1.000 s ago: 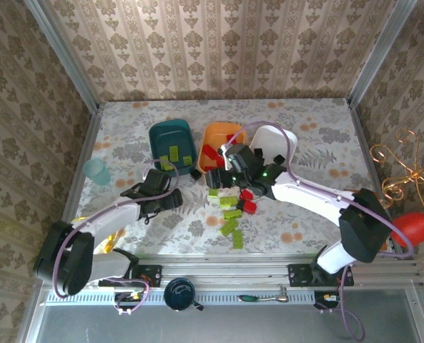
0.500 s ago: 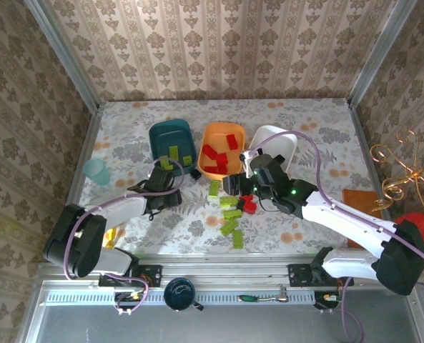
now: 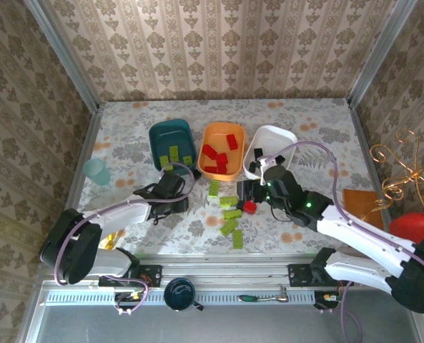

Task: Sort the legos into containers by color
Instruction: Pick up the lego from the middle-left of the table, then place the lego in the container.

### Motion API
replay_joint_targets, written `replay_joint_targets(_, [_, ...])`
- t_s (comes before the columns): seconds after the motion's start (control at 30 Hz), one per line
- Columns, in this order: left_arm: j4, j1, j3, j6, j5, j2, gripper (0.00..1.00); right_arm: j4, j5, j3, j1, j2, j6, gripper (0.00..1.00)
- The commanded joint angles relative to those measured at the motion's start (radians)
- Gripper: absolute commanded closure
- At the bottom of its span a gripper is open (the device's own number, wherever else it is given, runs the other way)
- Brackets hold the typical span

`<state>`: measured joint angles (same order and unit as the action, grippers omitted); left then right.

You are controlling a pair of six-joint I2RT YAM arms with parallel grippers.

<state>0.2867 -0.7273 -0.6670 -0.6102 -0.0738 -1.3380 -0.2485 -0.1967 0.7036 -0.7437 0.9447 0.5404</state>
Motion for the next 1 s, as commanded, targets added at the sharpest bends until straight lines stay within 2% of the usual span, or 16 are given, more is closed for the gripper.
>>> replay_joint_targets(0.0, [0.012,-0.080,-0.179,-0.006,0.010,-0.058,0.67,-0.082,-0.120,-0.039,0.006,-0.084,0.050,0.29])
replay_joint_targets(0.1, [0.007,-0.149,-0.369,0.023,0.038,-0.209,0.68,-0.121,-0.152,-0.066,0.009,-0.152,0.068,0.29])
replay_joint_targets(0.2, [0.002,-0.179,-0.561,0.045,0.084,-0.365,0.68,-0.163,-0.166,-0.081,0.009,-0.207,0.079,0.29])
replay_joint_targets(0.53, [0.141,-0.191,-1.194,0.113,0.119,-0.827,0.68,-0.248,-0.147,-0.106,0.009,-0.294,0.105,0.29])
replay_joint_targets(0.6, [0.177,-0.183,-1.297,0.108,0.120,-0.897,0.64,-0.249,-0.128,-0.110,0.009,-0.293,0.107,0.29])
replay_joint_targets(0.7, [0.183,-0.172,-1.363,0.082,0.142,-0.938,0.46,-0.238,-0.085,-0.122,0.009,-0.280,0.107,0.28])
replay_joint_targets(0.8, [0.143,-0.174,-1.330,0.076,0.136,-0.889,0.33,-0.227,-0.053,-0.137,0.008,-0.251,0.110,0.28])
replay_joint_targets(0.97, [0.004,-0.171,-1.112,0.068,0.111,-0.684,0.24,-0.155,0.000,-0.181,0.008,-0.185,0.138,0.28])
